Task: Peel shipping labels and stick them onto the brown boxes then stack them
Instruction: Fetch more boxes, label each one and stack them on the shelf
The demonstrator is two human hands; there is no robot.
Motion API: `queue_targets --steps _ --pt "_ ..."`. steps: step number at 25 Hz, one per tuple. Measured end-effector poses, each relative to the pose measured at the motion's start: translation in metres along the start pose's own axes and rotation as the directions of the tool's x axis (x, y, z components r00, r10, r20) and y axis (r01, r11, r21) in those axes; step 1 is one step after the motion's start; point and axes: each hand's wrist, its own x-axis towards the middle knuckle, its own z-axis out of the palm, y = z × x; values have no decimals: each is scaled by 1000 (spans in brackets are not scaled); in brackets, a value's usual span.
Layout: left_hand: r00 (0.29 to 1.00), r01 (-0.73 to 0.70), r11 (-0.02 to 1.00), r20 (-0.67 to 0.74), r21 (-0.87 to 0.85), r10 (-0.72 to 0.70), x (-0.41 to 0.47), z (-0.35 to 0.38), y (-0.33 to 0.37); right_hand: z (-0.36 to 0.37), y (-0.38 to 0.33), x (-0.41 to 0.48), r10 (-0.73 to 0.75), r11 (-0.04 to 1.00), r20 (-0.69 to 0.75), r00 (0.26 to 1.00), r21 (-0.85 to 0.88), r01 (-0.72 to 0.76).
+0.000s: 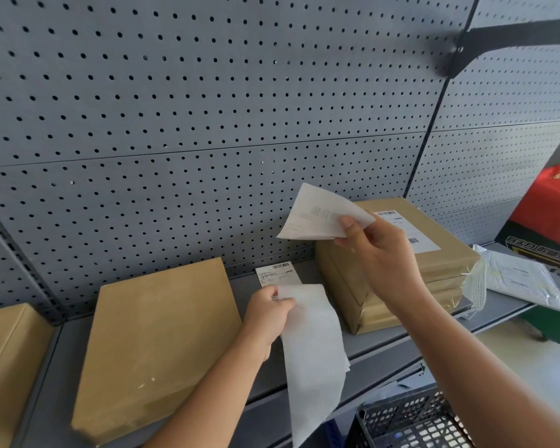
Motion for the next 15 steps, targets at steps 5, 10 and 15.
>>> queue_targets --steps 5,10,15 --pt "999 -6 978 41 210 -2 5 -8 -3 0 8 -7 -34 998 139 990 -39 40" --pt "988 -118 952 -59 281 140 1 -28 15 10 13 -19 -22 998 255 967 -44 34" --pt "999 40 965 34 -259 -32 -26 -57 44 28 18 -26 -150 982 364 919 -56 182"
